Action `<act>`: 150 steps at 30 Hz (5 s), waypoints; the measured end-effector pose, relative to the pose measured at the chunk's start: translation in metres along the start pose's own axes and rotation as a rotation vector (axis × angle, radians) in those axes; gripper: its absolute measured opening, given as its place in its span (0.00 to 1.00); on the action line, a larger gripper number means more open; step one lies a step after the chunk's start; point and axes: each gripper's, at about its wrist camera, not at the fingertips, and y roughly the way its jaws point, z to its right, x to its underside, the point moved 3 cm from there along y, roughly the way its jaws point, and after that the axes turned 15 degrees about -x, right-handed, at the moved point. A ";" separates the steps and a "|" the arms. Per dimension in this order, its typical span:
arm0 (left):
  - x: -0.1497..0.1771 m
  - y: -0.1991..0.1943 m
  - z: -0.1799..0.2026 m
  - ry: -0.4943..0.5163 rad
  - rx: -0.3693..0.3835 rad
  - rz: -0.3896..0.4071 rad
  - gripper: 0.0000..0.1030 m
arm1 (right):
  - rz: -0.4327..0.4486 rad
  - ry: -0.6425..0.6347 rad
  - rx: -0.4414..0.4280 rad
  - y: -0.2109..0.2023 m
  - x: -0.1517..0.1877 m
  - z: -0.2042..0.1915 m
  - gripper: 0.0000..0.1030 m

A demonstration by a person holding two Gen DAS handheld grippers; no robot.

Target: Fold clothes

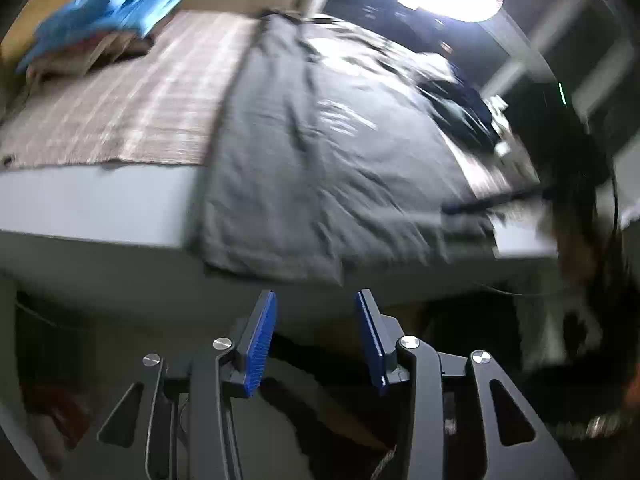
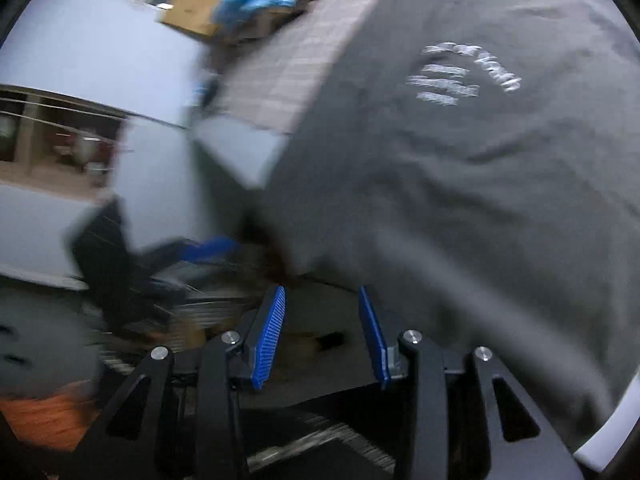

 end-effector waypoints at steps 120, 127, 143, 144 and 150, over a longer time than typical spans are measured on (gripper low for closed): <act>-0.050 0.067 0.049 -0.022 -0.237 0.080 0.08 | 0.134 -0.218 0.426 -0.026 -0.313 0.126 0.06; -0.030 0.023 0.039 -0.107 -0.115 0.092 0.35 | 0.092 -0.287 0.618 -0.026 -0.290 0.113 0.22; -0.053 0.069 0.042 -0.013 -0.081 0.058 0.39 | 0.034 -0.370 0.543 0.036 -0.182 0.076 0.45; -0.051 0.063 0.041 -0.009 -0.070 0.053 0.39 | 0.053 -0.341 0.520 0.025 -0.178 0.075 0.45; -0.086 0.018 0.022 0.027 -0.132 0.140 0.40 | 0.309 -0.206 0.375 -0.090 -0.185 0.053 0.30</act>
